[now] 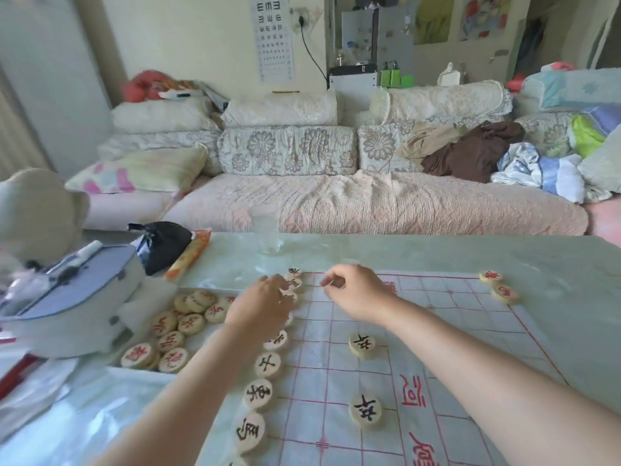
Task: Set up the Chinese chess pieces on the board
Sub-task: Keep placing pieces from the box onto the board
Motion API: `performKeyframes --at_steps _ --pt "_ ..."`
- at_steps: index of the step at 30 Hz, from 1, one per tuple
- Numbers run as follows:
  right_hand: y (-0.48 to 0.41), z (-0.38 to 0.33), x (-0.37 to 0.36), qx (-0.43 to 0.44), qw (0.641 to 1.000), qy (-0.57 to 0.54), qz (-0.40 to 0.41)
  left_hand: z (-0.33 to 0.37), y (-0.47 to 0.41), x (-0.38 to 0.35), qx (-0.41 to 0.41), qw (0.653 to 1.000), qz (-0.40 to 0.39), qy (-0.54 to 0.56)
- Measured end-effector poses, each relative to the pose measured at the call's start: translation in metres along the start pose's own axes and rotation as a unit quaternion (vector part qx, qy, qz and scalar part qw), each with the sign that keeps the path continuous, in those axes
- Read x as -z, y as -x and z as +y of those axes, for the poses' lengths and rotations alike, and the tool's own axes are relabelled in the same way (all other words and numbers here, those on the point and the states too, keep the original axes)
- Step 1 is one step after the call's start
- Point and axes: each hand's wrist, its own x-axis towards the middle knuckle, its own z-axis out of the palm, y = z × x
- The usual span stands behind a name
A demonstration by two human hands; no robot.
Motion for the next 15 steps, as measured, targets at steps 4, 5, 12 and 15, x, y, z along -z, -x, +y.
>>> performKeyframes --at_steps 4,5,12,15 --pt "-0.012 -0.047 -0.041 0.022 0.999 0.016 -0.039 -0.073 0.029 0.029 0.051 0.999 0.015 0.001" --pt "-0.015 -0.058 -0.051 0.025 0.998 0.018 -0.051 -0.088 0.037 0.034 0.059 0.998 0.028 0.002" --pt "-0.041 -0.109 -0.118 0.033 0.991 0.094 -0.092 -0.157 0.074 0.042 0.085 0.994 0.071 0.017" --pt "-0.054 -0.112 -0.132 0.015 0.983 0.158 -0.091 -0.169 0.076 0.045 0.066 0.996 0.058 0.016"
